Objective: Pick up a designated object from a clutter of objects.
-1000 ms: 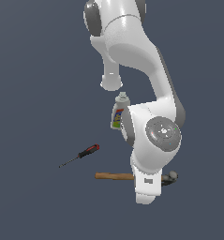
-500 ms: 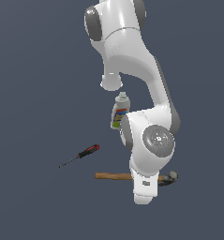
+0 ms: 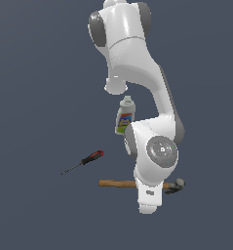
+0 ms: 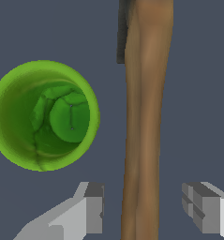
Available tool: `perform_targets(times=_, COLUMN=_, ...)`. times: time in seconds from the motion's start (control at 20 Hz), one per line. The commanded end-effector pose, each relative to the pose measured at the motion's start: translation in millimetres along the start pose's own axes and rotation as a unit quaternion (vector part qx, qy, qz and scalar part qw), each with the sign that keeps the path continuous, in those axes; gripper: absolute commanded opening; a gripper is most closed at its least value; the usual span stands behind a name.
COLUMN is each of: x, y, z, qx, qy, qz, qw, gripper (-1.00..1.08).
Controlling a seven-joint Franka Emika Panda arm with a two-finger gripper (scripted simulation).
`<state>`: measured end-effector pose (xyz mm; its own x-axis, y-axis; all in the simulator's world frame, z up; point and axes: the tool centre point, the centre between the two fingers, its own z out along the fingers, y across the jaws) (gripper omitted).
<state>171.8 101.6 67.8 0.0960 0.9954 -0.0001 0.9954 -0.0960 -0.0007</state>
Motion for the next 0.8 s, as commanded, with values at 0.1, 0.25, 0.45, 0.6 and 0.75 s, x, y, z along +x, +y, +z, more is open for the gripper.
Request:
perform_targets(times=0.1, x=0.1, y=0.4, z=-0.6, qx=0.000, qy=0.000, qz=0.000, qw=1.0000, gripper=-1.00)
perform_targets(times=0.25, x=0.1, y=0.4, z=-0.6, qx=0.000, qy=0.000, qz=0.000, qw=1.0000, gripper=-1.00)
perform_targets(times=0.45, x=-0.3, y=0.4, z=-0.4, qx=0.000, qy=0.000, qz=0.000, qw=1.0000, gripper=-1.00)
perform_targets(times=0.6, x=0.0, y=-0.5, z=-2.0, qx=0.000, qy=0.000, qz=0.000, qw=1.0000, gripper=-1.00)
perform_targets(times=0.75, x=1.0, y=-3.5, z=-6.9, qx=0.000, qy=0.000, qz=0.000, qw=1.0000, gripper=-1.00)
